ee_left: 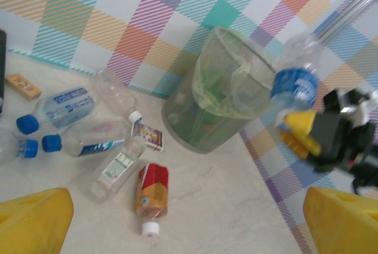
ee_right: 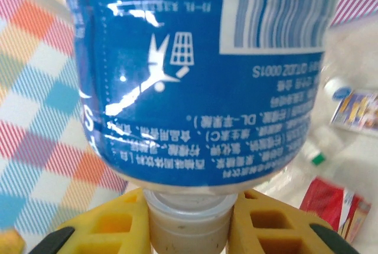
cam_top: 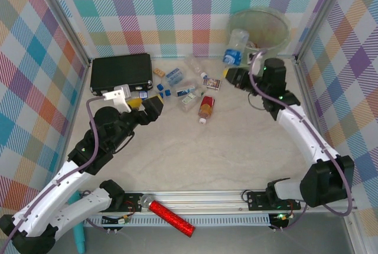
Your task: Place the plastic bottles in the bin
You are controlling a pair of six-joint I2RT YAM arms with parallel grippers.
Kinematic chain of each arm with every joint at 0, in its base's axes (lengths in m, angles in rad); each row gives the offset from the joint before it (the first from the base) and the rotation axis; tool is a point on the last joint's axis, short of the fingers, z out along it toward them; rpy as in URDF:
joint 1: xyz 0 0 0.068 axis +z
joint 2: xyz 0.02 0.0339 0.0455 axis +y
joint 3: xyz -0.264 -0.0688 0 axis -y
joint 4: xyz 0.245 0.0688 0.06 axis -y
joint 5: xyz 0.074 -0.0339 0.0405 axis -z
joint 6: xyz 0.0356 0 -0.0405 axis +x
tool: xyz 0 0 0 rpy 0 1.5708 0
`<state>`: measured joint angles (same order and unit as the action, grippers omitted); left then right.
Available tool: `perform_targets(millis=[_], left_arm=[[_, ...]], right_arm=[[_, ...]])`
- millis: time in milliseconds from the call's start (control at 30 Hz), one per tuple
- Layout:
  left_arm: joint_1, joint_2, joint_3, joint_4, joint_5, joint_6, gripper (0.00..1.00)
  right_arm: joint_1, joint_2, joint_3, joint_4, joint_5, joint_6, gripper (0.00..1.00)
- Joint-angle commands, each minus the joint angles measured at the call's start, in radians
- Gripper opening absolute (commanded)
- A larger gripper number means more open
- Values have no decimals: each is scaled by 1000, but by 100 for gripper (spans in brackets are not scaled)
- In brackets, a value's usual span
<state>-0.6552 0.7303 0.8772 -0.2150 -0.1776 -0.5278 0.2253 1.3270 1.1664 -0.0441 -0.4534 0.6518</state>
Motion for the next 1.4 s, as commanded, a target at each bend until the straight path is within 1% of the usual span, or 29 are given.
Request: perform_targets(millis=[0,100,233,333,433,567,600,633,667,700,933,1100,1267,1367], left_arm=[[-9,-31,-17,-23,-3,-7,99],[-9,-47,-21,-39,-5,-12,99],[-9,-77,-24,-71,-11,-14,100],[-9,-106,-31,-103,-20,-14,99],[-9,-125,-32,-123,-31,-15,100],[-9,-133,-38,-129,-21,-24,100],[-9,-132,-40,-132,-19,-26,100],[-9,-132,-41,-132,-19,-27,100],[-8,-132,-41,-134,-19,-27,100],[-9,-132,-43,-135,-18,-28,100],[-9,-118,-46,-132,-14,-29,99],[-9,-98,-51,-113,-2,-34,100],[-9,-80,-59,-107,0,-39,100],[-8,-64,-58,-117,-6,-40,100]], right_arm=[[-77,56,106,-2,-14,153,25],[-140,132,206,-19,-27,219,25],[-196,238,356,-109,-31,258,25],[-230,298,417,-105,-63,334,25],[-249,342,464,-111,-74,368,29],[-263,398,543,-162,-89,386,38],[-266,408,563,-176,-94,392,44],[-269,414,578,-185,-94,390,51],[-268,417,591,-196,-88,382,57],[-268,416,605,-215,-84,368,60],[-269,373,639,-290,-56,270,63],[-254,328,620,-320,-63,204,63],[-192,273,562,-380,-31,87,64],[-114,235,503,-418,29,-2,64]])
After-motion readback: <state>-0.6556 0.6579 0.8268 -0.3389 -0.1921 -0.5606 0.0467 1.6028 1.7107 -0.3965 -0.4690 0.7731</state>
